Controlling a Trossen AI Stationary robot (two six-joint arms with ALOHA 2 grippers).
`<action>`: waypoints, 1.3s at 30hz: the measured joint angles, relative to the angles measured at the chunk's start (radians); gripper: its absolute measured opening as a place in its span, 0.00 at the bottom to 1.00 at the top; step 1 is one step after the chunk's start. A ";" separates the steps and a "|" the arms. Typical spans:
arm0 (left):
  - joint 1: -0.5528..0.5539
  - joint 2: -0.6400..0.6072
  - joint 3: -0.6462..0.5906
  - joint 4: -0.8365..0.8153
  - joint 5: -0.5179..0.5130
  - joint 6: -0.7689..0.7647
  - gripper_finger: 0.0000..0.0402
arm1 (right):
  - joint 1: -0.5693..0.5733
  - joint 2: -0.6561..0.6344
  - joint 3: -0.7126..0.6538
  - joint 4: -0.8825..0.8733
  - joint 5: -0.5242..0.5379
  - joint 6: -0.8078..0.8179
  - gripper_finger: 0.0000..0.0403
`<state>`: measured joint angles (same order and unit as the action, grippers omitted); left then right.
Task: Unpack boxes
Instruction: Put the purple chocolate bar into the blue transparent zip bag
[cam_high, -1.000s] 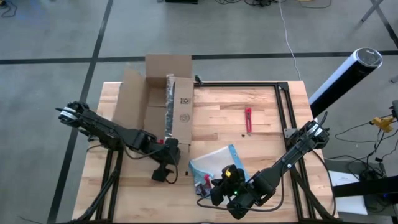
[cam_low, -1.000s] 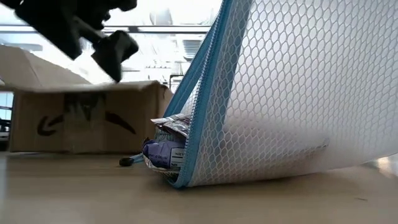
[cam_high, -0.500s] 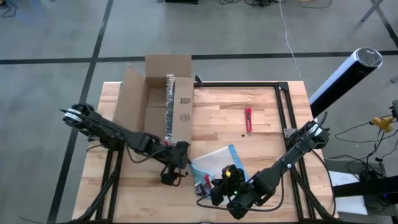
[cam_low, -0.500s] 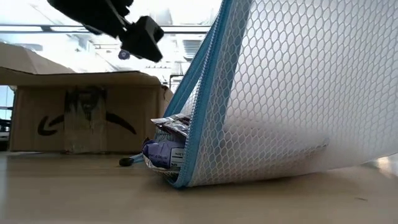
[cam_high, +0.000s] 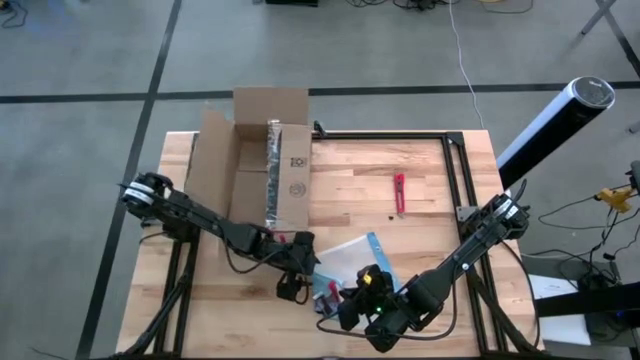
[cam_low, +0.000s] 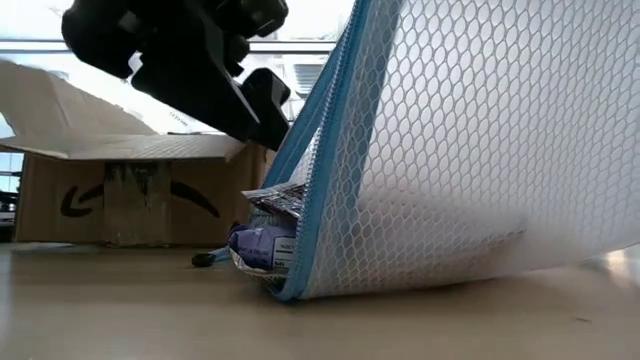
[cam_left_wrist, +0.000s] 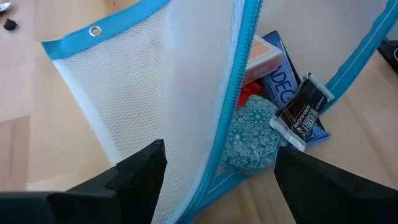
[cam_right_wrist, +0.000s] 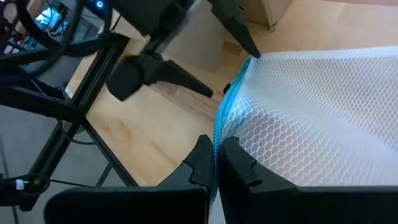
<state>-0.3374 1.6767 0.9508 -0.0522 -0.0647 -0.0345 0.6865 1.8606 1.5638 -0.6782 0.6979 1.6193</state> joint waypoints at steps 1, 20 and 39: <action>0.000 0.008 0.000 0.007 -0.002 0.000 0.68 | 0.000 0.000 0.000 0.008 0.000 0.003 0.00; 0.005 0.102 0.004 0.007 -0.139 0.011 0.68 | 0.000 0.000 0.000 0.025 0.001 0.003 0.00; 0.006 0.093 0.004 -0.020 -0.127 0.027 0.00 | 0.000 0.000 0.000 0.026 0.002 0.001 0.00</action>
<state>-0.3314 1.7698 0.9549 -0.0727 -0.1917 -0.0074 0.6865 1.8604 1.5639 -0.6527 0.6998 1.6205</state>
